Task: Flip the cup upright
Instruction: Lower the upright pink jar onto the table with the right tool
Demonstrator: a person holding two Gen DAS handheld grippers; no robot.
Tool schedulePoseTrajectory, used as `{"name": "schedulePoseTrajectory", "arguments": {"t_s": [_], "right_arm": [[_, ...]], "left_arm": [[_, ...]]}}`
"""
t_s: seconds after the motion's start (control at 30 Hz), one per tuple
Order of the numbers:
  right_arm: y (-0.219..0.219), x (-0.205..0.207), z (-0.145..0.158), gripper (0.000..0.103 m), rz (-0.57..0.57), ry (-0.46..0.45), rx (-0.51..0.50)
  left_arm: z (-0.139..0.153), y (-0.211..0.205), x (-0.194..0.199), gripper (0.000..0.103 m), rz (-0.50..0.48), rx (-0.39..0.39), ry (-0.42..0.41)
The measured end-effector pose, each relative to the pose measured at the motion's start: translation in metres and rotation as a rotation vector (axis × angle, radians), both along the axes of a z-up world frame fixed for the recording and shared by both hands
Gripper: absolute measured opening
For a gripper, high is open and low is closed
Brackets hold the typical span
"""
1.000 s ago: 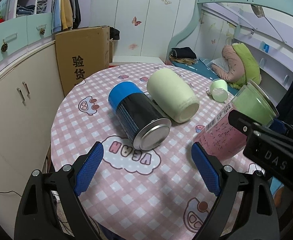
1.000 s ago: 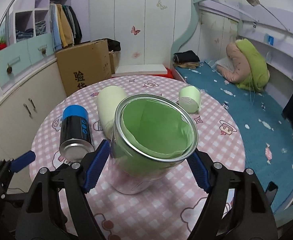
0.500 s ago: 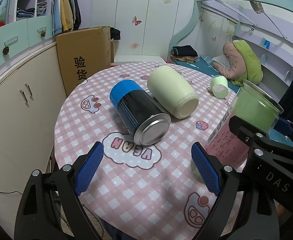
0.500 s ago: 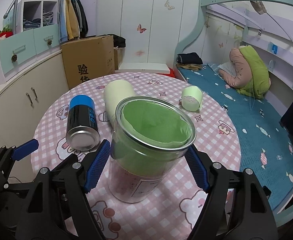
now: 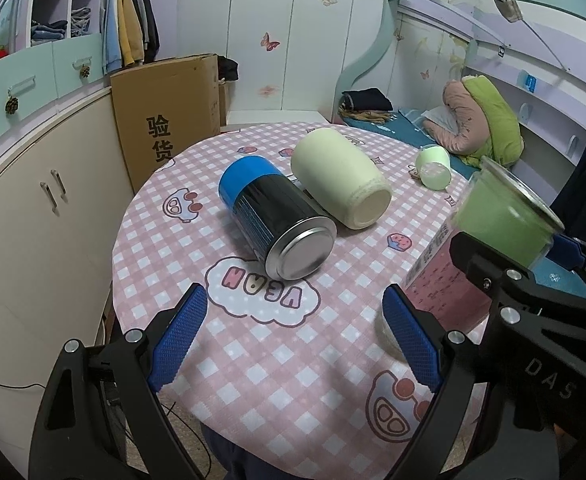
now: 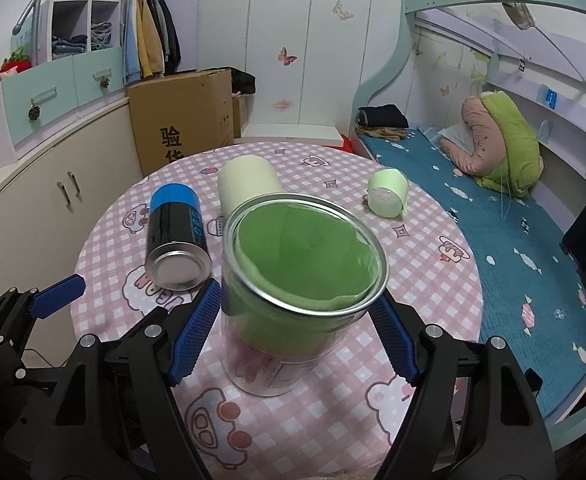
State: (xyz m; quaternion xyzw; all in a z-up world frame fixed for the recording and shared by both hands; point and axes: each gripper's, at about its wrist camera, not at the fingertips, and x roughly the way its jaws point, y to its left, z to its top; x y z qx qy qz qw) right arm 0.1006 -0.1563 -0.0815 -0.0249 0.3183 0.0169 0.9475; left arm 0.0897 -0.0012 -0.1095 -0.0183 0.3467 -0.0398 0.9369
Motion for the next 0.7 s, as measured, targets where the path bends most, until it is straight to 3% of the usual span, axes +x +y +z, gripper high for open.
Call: {"name": "schedulePoseTrajectory", "arguments": {"t_s": [0.53, 0.7], "right_arm": [[0.0, -0.017, 0.013, 0.087, 0.01, -0.026, 0.023], [-0.006, -0.032, 0.026, 0.089, -0.002, -0.073, 0.038]], "left_arm": [[0.014, 0.001, -0.017, 0.086, -0.01, 0.002, -0.034], [0.019, 0.003, -0.026, 0.086, -0.012, 0.008, -0.048]]}}
